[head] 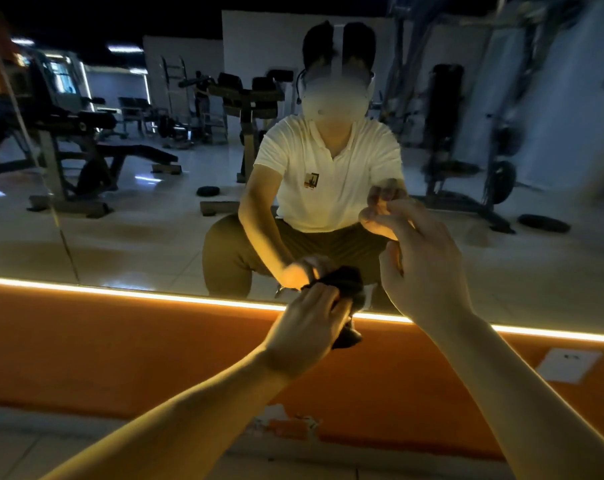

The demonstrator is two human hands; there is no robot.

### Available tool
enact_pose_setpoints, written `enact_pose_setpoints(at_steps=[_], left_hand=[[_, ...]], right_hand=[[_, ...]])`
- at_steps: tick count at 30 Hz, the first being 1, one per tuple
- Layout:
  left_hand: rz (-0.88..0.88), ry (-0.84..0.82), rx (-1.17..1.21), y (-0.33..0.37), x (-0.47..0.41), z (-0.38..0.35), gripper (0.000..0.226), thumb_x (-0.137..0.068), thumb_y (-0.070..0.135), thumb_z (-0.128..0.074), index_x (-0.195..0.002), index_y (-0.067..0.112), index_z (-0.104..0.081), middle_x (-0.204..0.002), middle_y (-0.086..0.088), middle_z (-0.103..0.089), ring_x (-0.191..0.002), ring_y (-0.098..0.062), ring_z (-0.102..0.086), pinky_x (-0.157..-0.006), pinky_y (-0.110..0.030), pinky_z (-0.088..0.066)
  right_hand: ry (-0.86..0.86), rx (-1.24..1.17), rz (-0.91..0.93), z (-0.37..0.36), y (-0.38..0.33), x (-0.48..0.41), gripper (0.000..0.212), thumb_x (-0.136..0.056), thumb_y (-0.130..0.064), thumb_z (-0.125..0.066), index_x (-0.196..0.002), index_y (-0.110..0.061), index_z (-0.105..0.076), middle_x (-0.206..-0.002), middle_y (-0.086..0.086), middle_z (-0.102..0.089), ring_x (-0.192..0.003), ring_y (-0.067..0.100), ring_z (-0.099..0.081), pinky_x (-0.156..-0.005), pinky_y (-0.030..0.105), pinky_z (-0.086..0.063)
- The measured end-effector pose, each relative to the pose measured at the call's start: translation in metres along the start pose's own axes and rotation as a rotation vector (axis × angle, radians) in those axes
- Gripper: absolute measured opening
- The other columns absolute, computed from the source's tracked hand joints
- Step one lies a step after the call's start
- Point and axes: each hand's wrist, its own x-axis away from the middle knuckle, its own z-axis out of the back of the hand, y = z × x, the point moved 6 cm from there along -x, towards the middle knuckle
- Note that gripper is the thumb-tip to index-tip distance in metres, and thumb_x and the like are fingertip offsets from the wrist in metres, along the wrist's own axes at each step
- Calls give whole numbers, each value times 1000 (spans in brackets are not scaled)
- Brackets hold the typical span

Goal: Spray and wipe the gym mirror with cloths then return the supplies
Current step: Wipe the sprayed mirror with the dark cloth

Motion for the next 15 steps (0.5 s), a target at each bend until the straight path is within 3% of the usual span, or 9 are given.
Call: enact_pose_setpoints(at_steps=[4, 9, 15], left_hand=[[-51, 6, -10, 22, -12, -5, 28, -93, 23, -70, -117, 8, -73, -107, -10, -67, -99, -21, -63, -82, -35, -57], [-101, -87, -82, -18, 18, 6, 17, -96, 23, -66, -105, 11, -74, -105, -11, -65, -98, -26, -61, -83, -43, -59], [112, -213, -172, -99, 71, 58, 15, -84, 13, -77, -99, 10, -76, -102, -11, -67, -96, -27, -68, -82, -41, -60]], right_hand=[[5, 6, -20, 4, 13, 3, 38, -91, -15, -51, -128, -12, -62, -135, 8, -56, -114, 24, -60, -91, 46, -55], [29, 19, -11, -5, 16, 1, 35, -92, -18, -50, -123, -12, -65, -132, 8, -56, -109, 23, -60, -84, 42, -56], [81, -51, 33, -17, -11, -10, 31, -91, -15, -50, -115, -7, -69, -124, 11, -61, -113, 27, -59, -91, 32, -45]])
